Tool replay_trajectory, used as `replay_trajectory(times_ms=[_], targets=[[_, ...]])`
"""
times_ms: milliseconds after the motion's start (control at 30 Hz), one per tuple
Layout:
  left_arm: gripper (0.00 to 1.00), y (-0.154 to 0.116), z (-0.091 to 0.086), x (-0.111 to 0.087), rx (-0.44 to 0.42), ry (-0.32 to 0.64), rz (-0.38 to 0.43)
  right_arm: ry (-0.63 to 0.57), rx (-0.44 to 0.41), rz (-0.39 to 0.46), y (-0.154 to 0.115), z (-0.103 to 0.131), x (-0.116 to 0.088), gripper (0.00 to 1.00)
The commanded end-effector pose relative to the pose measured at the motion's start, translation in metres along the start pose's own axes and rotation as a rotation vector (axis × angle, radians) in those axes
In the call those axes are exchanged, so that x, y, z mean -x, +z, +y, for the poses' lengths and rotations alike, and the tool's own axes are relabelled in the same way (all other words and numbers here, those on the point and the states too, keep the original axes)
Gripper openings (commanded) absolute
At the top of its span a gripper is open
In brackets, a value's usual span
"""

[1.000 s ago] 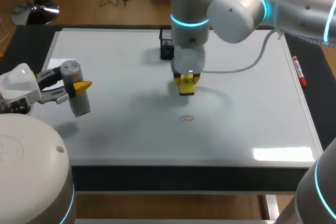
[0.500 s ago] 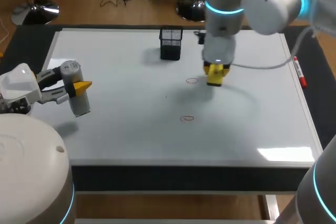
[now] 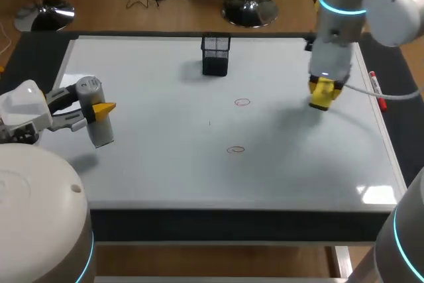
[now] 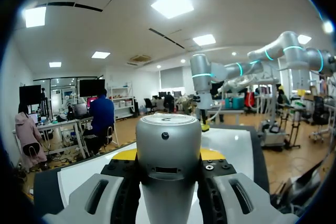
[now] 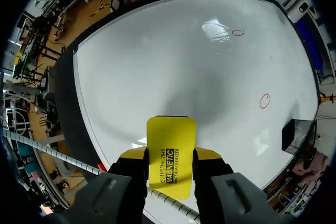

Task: Pick up the inspection probe, press it on each red-marked spot on the whiteboard one by one, put down the probe, pick up the eraser, and wipe off all the red marks.

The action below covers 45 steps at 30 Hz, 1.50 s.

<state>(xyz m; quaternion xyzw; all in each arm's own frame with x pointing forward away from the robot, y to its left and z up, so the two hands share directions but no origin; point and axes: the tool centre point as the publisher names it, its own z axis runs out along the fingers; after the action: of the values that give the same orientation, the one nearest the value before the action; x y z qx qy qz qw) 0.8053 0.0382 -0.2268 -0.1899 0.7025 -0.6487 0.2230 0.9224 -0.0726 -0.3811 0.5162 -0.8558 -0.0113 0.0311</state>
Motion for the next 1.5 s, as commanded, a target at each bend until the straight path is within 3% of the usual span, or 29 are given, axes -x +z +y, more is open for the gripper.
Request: replay_trajectory(times_ms=[33, 233, 1067, 1500], targets=[[0.0, 0.0, -0.001, 0.0, -0.002, 0.001, -0.001, 0.017, 0.006, -0.047, -0.001, -0.002, -0.03, 0.0], [0.0, 0.0, -0.001, 0.0, -0.002, 0.001, -0.001, 0.035, 0.016, -0.047, 0.005, -0.009, -0.039, 0.0], [0.0, 0.0, -0.001, 0.0, -0.002, 0.001, -0.001, 0.04, 0.025, -0.056, 0.006, -0.009, -0.04, 0.0], [0.0, 0.1, -0.032, -0.003, -0.081, 0.012, 0.135, 0.04, 0.025, -0.056, 0.006, -0.009, -0.04, 0.0]])
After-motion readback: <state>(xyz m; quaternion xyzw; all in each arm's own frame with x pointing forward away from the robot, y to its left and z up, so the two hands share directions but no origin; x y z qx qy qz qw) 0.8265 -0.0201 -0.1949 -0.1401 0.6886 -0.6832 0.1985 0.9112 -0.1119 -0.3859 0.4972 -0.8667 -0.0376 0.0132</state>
